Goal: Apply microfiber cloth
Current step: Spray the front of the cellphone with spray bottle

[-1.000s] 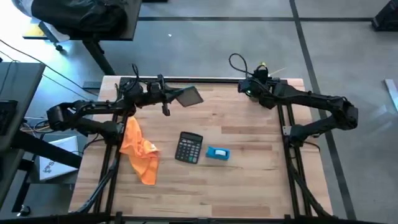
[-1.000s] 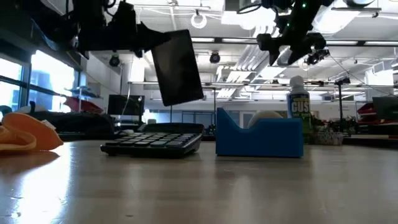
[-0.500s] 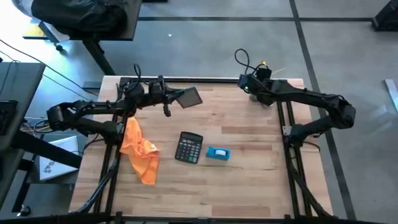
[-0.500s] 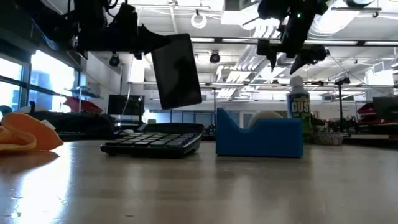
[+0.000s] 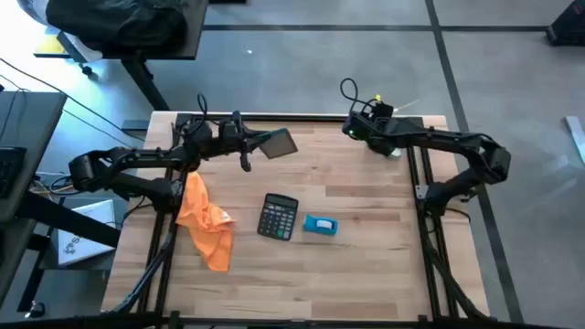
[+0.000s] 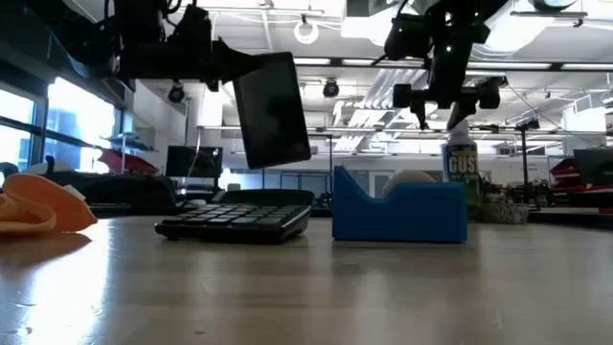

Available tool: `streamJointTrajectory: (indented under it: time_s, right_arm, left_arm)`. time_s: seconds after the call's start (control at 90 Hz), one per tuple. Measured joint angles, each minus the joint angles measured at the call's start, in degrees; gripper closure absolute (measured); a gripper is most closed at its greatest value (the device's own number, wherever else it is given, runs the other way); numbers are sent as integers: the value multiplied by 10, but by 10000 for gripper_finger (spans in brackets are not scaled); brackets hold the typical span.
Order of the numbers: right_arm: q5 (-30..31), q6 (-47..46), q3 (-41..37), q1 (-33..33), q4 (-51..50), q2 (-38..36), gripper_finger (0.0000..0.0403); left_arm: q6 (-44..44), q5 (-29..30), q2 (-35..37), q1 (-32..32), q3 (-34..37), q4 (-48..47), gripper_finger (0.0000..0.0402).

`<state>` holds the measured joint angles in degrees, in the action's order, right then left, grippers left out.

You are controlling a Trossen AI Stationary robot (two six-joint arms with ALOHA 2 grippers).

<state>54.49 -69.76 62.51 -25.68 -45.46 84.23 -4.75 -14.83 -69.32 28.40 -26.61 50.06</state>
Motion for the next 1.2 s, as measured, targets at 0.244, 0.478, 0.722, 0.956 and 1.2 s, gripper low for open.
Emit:
streamJointTrajectory:
  time_s: [0.244,0.478,0.722,0.956,1.2]
  right_arm:
    - [0,-18,0,-18,-28,-1,194]
    - [-5,-70,0,-1,-119,-3,194]
    - [-52,-73,0,17,-151,-36,194]
    - [-51,-72,0,10,-151,-98,194]
    - [-108,-74,0,-56,-151,-135,194]
  left_arm:
    - [0,0,0,0,0,-2,392]
    - [0,0,0,-1,0,-5,392]
    - [-4,1,0,-1,0,-6,392]
    - [-4,1,0,-1,0,-6,391]
    - [-4,0,0,-1,0,-5,391]
